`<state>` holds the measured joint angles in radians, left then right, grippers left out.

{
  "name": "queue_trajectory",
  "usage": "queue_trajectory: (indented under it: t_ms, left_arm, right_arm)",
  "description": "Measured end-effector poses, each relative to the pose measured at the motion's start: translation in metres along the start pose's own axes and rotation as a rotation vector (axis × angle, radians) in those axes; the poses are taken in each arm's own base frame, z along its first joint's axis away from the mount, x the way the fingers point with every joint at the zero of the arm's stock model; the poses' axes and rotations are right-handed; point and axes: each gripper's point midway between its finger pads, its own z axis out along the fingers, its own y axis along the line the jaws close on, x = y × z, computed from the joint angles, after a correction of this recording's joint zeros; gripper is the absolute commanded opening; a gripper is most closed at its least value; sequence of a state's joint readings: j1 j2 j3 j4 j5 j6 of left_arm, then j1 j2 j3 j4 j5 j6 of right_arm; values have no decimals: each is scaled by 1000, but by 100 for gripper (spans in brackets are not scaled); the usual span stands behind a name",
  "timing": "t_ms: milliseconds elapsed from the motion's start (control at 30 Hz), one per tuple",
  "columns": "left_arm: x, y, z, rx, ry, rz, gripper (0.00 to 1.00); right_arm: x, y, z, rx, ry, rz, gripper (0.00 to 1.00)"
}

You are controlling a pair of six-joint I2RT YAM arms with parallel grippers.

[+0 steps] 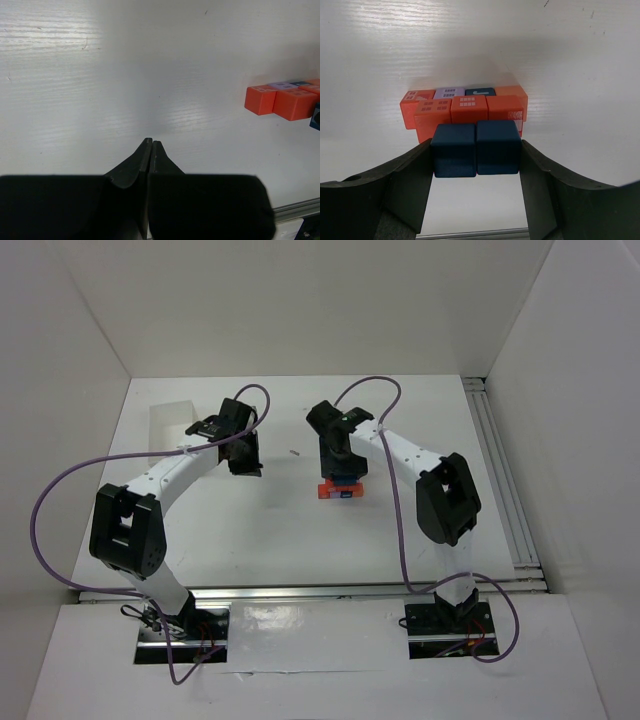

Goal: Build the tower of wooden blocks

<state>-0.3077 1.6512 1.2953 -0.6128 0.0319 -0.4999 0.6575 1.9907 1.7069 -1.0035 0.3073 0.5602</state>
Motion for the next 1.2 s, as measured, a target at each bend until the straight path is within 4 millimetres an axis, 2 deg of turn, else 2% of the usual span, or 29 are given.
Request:
queue_trajectory:
  t_ms: [567,1033,1200]
  left_arm:
    - [0,0,0,0,0,0,5]
    - [0,0,0,0,0,0,5]
    - [0,0,0,0,0,0,5]
  right_arm:
    - [2,2,6,2,13,-8,57]
    - [0,5,7,-3,11,-10,74]
    - [2,7,7,-3,13,-18,74]
